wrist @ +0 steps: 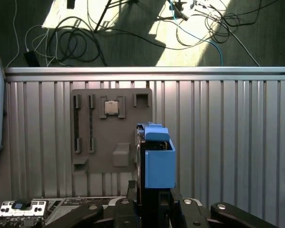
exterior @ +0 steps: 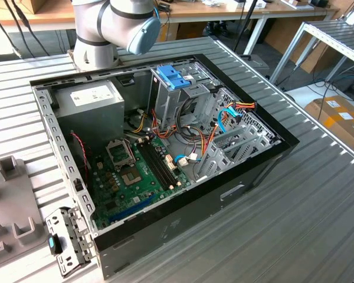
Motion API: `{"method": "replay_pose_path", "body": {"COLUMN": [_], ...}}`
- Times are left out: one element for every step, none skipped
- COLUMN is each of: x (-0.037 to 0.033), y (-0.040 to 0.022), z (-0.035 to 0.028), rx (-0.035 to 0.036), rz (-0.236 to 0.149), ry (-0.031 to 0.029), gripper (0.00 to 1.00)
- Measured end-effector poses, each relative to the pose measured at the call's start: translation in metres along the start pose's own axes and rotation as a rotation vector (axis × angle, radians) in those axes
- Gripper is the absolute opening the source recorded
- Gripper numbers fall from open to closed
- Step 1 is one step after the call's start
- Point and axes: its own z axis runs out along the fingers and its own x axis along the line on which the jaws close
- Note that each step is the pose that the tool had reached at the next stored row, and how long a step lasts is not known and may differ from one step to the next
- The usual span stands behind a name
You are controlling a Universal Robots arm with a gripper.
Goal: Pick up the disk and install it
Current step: 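Pick up the disk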
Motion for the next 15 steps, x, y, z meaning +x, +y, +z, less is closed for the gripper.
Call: {"method": "replay_pose_path", "body": {"x": [0.0, 0.0, 0.0, 0.0, 0.0, 0.0, 0.0, 0.0, 0.0, 0.0, -0.0001, -0.0001, -0.0001, -0.0001, -0.0002], "y": [-0.0001, -0.0002, -0.0003, -0.0003, -0.0004, -0.0005, -0.0005, -0.0007, -0.0017, -0.0035, -0.0052, -0.0069, -0.0088, -0.0106, -0.0125], "z": [0.0, -0.0001, 0.0, 0.0, 0.0, -0.0001, 0.0, 0.0, -0.0001, 0.0, 0.0, 0.0, 0.0, 0.0, 0.0001], "rx": [0.0, -0.0001, -0.0001, -0.0001, -0.0001, -0.0001, 0.0, -0.0001, -0.0001, -0.0001, -0.0001, -0.0001, -0.0002, -0.0001, 0.0], "rz": [0.0, 0.0, 0.0, 0.0, 0.0, 0.0, 0.0, 0.0, 0.0, 0.0, 0.0, 0.0, 0.0, 0.0, 0.0], "ry": [0.0, 0.0001, 0.0, 0.0, 0.0001, 0.0001, 0.0, 0.0001, 0.0001, 0.0, 0.0, 0.0001, 0.0001, 0.0001, 0.0], "gripper": [0.35, 0.35, 0.35, 0.35, 0.35, 0.35, 0.35, 0.35, 0.35, 0.35, 0.35, 0.35, 0.35, 0.35, 0.35]}}
